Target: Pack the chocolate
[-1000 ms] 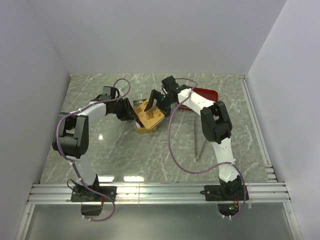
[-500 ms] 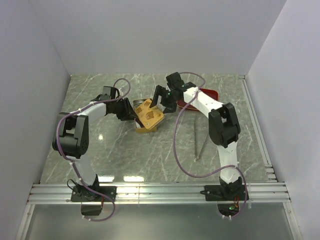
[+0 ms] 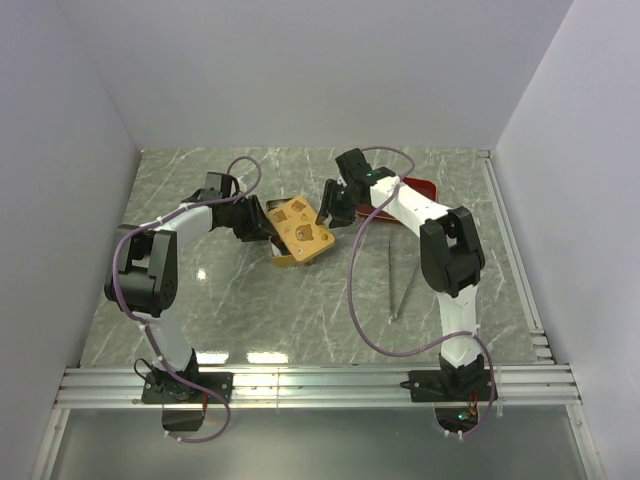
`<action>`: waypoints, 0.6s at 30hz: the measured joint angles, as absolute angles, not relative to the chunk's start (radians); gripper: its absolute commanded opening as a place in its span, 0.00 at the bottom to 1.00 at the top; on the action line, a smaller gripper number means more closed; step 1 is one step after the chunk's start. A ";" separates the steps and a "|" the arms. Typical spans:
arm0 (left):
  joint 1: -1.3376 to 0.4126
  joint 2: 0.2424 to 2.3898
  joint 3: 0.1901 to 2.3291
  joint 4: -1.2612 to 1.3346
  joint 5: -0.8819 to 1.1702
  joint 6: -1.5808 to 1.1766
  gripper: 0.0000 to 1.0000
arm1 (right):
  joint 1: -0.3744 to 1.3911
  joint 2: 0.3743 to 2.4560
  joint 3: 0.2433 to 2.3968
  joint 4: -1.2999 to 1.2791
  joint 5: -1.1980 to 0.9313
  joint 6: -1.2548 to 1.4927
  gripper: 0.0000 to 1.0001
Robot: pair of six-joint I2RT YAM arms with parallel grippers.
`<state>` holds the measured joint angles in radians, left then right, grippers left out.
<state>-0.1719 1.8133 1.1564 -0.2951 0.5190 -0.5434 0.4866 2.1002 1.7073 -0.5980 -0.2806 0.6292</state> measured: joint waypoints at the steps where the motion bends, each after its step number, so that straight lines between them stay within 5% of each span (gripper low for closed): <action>1: -0.172 1.813 1.156 -0.295 0.520 -0.543 0.45 | 0.487 2.098 1.707 -0.601 -0.278 0.626 0.48; 18: -0.181 1.813 1.156 -0.281 0.535 -0.546 0.51 | 0.527 2.065 1.681 -0.616 -0.308 0.611 0.40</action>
<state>-0.1814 1.8133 1.1564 -0.2813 0.5350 -0.5457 0.5266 2.0647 1.6814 -0.6159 -0.3084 0.6106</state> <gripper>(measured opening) 0.510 0.405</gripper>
